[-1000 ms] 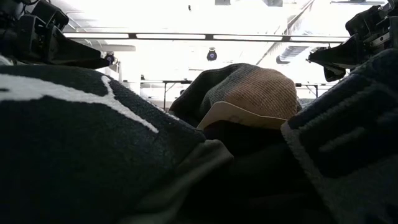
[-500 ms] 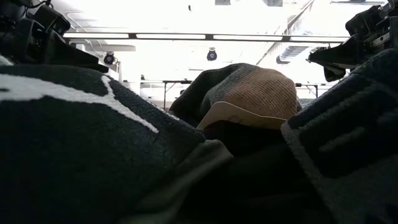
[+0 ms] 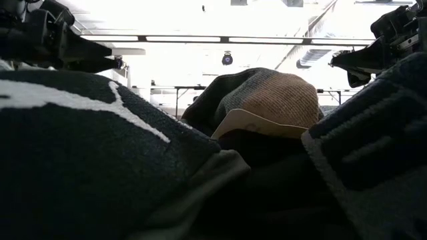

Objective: Pick & Place Cloths
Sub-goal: Put the light blue shirt into the blue laundry bin

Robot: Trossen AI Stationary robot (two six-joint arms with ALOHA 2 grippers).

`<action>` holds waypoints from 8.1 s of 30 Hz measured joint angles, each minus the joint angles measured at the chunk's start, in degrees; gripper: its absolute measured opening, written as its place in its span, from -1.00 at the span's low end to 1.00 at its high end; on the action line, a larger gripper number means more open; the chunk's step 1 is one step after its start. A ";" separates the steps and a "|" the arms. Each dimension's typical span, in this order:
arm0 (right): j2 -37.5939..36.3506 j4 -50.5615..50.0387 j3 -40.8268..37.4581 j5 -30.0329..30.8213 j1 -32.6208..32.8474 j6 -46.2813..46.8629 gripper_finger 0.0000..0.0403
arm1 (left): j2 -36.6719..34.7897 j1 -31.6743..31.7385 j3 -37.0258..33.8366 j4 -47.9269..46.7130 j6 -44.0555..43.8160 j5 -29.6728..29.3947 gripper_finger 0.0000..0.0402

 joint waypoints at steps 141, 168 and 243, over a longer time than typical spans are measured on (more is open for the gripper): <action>84.98 -41.44 50.97 12.55 19.30 19.46 0.89 | -5.52 6.78 0.20 -8.52 -0.57 7.38 0.52; 87.30 -32.89 43.63 10.88 17.40 28.94 -0.47 | -5.52 6.79 0.20 -8.52 -0.57 7.39 0.52; 90.43 -47.12 82.51 67.62 -2.55 -15.70 -0.80 | -5.51 6.77 0.22 -9.08 -0.57 7.37 0.52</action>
